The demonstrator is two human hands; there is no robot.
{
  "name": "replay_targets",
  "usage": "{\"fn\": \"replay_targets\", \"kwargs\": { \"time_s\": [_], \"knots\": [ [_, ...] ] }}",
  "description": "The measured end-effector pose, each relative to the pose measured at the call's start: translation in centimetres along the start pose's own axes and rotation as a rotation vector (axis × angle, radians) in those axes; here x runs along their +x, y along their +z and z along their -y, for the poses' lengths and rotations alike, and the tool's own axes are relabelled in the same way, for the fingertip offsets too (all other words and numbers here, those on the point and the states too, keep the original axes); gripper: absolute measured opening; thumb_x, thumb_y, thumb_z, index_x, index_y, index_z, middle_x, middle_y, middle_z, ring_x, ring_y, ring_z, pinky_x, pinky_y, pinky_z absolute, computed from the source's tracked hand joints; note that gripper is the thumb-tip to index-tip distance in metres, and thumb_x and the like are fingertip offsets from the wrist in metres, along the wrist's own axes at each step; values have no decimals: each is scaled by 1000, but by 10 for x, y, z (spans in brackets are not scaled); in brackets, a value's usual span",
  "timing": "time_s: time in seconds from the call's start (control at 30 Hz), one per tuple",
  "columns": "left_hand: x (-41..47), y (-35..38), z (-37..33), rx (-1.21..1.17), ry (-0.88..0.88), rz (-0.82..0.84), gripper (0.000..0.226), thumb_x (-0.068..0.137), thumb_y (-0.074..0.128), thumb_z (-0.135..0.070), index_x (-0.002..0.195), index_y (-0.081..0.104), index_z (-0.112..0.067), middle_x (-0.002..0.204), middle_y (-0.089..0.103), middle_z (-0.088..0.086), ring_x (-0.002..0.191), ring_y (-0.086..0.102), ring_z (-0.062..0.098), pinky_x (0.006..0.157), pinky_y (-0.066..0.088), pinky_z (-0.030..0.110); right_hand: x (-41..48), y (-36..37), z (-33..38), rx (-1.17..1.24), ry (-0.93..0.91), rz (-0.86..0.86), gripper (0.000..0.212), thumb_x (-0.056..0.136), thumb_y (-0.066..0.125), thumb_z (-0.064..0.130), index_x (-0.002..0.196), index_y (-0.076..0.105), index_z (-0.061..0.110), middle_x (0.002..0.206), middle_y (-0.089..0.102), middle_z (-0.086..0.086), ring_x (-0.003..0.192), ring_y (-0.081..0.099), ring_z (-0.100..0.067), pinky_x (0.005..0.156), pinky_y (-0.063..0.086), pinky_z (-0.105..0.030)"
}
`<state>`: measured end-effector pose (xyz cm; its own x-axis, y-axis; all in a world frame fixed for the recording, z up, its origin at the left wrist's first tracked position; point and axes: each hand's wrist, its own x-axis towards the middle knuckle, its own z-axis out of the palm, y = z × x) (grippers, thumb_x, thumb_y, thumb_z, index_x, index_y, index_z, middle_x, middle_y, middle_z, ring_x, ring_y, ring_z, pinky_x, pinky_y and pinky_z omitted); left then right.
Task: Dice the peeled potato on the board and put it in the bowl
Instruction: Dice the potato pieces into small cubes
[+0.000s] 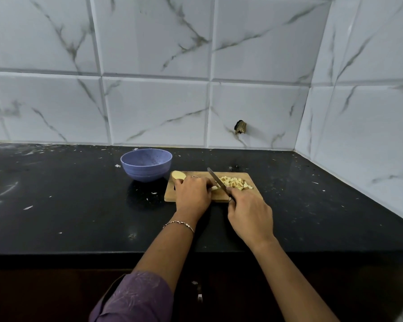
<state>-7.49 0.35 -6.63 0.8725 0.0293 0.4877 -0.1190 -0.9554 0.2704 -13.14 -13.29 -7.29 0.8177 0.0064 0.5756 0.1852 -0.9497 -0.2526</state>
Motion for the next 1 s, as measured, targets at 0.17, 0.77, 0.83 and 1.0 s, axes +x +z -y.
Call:
{"fn": "replay_targets", "kwargs": {
  "time_s": [0.17, 0.77, 0.83, 1.0],
  "knots": [
    [0, 2, 2, 26, -97, -16, 24, 92, 57, -41, 104, 73, -28, 112, 64, -2, 114, 51, 22, 97, 32, 42, -4, -6, 0, 46, -5, -21, 34, 99, 53, 31, 133, 57, 35, 92, 62, 11, 82, 59, -7, 70, 50, -25],
    [2, 2, 0, 58, -92, -22, 23, 92, 55, -41, 103, 71, -31, 113, 62, -2, 112, 52, 20, 94, 31, 42, 1, 3, 2, -69, -74, 49, 37, 98, 53, 21, 133, 57, 34, 97, 67, 9, 82, 63, -12, 66, 52, -29],
    [2, 2, 0, 59, -90, -24, 22, 92, 56, -41, 102, 72, -29, 114, 62, -2, 112, 52, 20, 94, 31, 42, 2, 3, 1, -65, -44, 43, 38, 99, 52, 21, 134, 56, 33, 97, 66, 7, 84, 63, -13, 68, 53, -30],
    [0, 1, 1, 32, -97, -23, 22, 92, 56, -40, 98, 73, -27, 114, 64, -3, 112, 52, 20, 96, 31, 42, -2, -1, 1, 18, -51, 0, 37, 100, 50, 31, 136, 55, 35, 90, 61, 11, 83, 57, -9, 69, 50, -27]
  ]
}}
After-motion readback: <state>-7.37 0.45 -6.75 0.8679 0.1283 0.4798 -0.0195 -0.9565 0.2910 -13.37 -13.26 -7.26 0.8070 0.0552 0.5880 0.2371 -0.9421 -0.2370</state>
